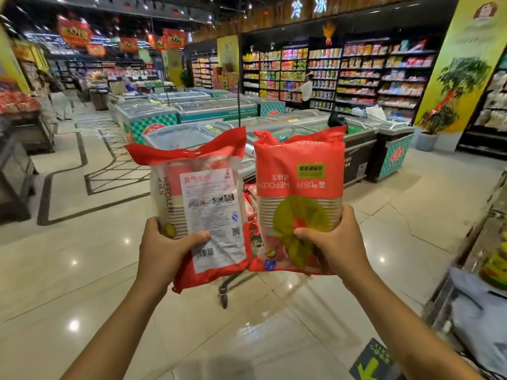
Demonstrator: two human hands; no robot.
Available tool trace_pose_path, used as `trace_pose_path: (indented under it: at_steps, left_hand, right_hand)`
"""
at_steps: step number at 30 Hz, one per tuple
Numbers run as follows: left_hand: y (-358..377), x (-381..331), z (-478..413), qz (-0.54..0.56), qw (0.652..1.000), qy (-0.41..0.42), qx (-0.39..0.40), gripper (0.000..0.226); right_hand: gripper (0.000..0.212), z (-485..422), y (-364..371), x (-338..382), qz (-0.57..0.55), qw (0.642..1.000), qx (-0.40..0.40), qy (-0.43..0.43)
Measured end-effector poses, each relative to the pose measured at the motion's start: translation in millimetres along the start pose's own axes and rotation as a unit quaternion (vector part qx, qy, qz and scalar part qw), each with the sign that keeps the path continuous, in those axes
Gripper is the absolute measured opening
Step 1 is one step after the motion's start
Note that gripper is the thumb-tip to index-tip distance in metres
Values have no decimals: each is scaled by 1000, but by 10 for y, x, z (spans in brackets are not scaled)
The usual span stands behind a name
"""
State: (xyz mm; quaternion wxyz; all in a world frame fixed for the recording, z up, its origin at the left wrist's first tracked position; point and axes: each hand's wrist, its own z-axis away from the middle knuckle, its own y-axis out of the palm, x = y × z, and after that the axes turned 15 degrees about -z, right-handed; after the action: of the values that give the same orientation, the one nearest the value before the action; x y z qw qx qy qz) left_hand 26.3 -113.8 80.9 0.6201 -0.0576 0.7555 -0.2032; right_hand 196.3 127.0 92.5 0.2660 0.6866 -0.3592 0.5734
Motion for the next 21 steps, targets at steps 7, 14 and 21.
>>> trace_pose_path:
  at_steps: [7, 14, 21]
  left_hand:
    - [153, 144, -866, 0, 1000, -13, -9, 74]
    - [509, 194, -1491, -8, 1000, -25, -1, 70]
    - [1003, 144, -2271, -39, 999, -23, -1, 65]
  right_hand:
    - [80, -697, 371, -175, 6, 1000, 0, -1]
    - [89, -1379, 648, -430, 0, 1000, 10, 17]
    - [91, -2348, 877, -780, -27, 999, 26, 27]
